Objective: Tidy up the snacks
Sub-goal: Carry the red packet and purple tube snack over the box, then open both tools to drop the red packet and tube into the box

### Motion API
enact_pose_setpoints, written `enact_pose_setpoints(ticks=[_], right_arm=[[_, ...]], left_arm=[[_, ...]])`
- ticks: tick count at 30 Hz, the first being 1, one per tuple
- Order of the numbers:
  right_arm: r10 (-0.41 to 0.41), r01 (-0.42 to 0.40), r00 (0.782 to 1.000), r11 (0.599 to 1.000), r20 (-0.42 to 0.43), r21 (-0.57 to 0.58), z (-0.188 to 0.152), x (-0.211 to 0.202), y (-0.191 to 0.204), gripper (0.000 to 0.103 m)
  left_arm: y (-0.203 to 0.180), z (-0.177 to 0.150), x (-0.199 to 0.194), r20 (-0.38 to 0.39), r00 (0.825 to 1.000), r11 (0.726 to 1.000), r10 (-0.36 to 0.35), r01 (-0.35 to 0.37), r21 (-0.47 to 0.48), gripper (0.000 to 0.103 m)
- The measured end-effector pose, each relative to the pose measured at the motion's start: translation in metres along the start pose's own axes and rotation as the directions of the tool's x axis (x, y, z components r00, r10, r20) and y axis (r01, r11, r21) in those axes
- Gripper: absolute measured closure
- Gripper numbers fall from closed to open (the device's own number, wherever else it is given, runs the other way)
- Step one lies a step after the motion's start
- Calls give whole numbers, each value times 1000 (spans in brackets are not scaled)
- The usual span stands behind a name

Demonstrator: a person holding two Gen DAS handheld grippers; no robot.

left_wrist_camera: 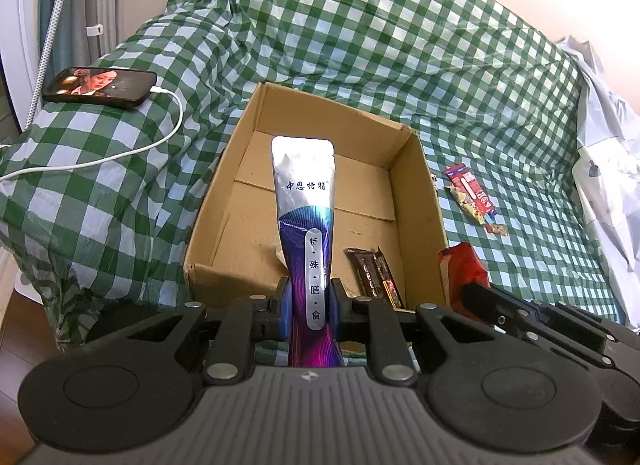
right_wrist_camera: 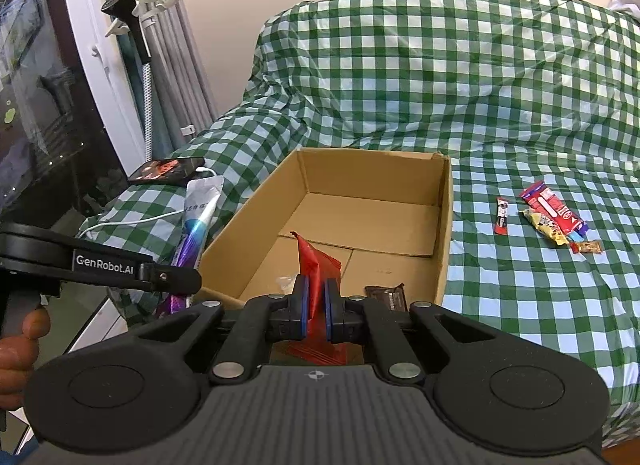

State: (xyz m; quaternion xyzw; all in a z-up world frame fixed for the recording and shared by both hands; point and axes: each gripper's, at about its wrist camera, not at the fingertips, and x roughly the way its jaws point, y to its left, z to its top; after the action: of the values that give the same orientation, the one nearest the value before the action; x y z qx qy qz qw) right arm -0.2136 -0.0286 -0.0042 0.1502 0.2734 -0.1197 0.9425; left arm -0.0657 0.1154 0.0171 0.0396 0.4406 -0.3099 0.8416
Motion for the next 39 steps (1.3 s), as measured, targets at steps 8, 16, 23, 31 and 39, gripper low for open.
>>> enact_pose_setpoints(ticks=[8,16,23,31,39], right_arm=[[-11,11,1000,1000,-11,7,15,22,-10,95],[-13,13,1000,1000,-27,16,27,54,-17,95],[-22,24,998,999,-64,34,32,87,-30,95],[-33,39,995,997,-95,61,35,117,-44,95],[-31,41,992,997,-125,72,33,139,-46,95]], left_arm=[[-2,20,22,-11,1000,1000,-10,10,-10,83],[-7,45,56,-42,999,1000,-3,3,-9,83],[-7,57,94,-104,995,1000,8,-8,-9,83],[-10,65,126,-138,990,1000,24,-24,1,83],[-11,69,152,-169,985,999,40,-39,12,82]])
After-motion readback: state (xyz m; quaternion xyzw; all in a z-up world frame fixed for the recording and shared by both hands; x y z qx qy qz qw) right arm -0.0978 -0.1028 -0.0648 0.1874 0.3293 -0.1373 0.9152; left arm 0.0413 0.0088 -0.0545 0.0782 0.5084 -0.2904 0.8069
